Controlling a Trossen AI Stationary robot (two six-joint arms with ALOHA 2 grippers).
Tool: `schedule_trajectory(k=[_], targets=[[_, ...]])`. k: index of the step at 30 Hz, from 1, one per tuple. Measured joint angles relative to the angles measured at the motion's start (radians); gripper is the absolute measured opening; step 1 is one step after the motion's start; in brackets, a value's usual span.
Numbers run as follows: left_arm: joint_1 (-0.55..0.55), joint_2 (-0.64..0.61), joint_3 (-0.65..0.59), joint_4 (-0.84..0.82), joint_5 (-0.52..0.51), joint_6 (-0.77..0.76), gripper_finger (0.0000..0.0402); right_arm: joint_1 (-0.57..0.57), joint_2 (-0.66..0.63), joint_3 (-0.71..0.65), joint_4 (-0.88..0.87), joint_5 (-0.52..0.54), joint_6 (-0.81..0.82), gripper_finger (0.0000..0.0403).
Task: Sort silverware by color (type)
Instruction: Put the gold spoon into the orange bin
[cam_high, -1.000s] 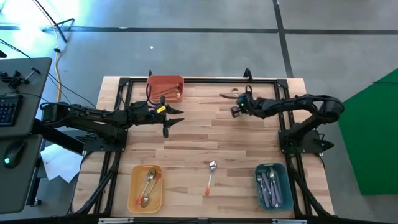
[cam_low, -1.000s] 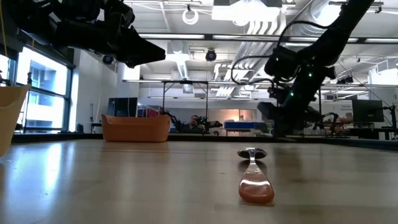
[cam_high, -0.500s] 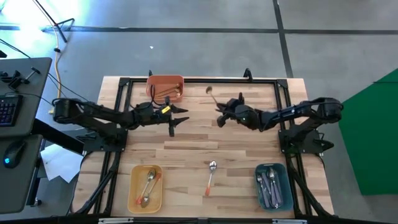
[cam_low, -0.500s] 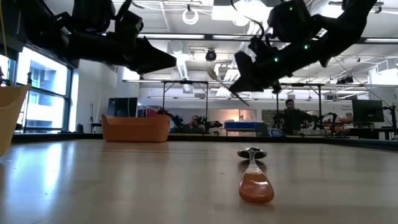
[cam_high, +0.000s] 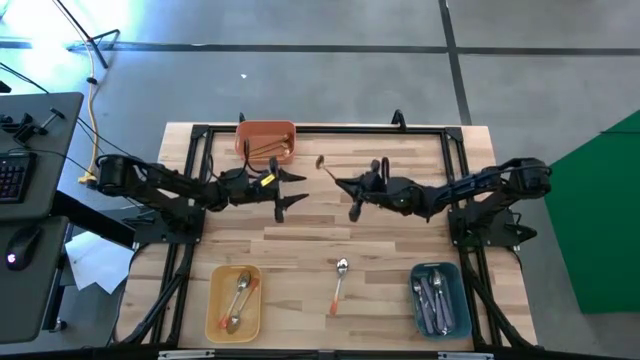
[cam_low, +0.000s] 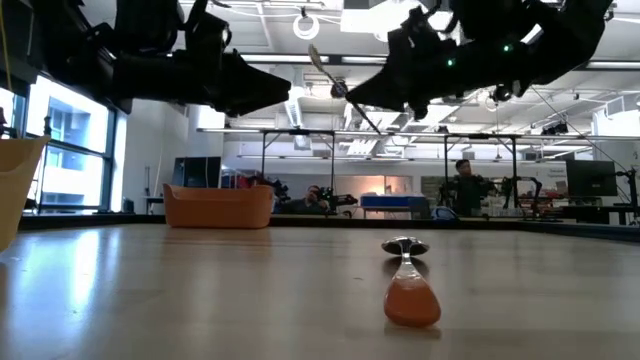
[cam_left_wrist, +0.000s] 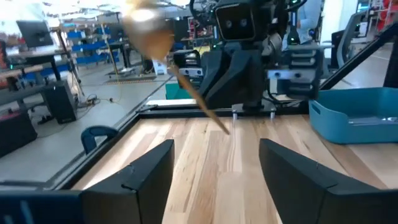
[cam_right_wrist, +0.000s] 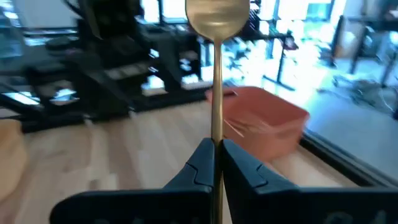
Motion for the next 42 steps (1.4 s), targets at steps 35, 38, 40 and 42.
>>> schedule_trajectory(k=[35, 38, 40, 42], targets=[[-0.138, 0.244, 0.294, 0.171, 0.186, 0.102, 0.0189, 0.134, -0.001, 0.001, 0.153, -0.135, -0.186, 0.0003], [-0.139, 0.278, 0.296, 0.235, 0.183, 0.101, 0.0159, 0.135, -0.001, 0.001, 0.147, -0.136, -0.186, 0.0003], [-0.138, 0.287, 0.296, 0.242, 0.181, 0.1, 0.0133, 0.135, -0.001, 0.001, 0.141, -0.137, -0.186, 0.0003], [-0.138, 0.286, 0.296, 0.244, 0.178, 0.099, 0.0101, 0.135, -0.001, 0.001, 0.143, -0.14, -0.187, 0.0003]])
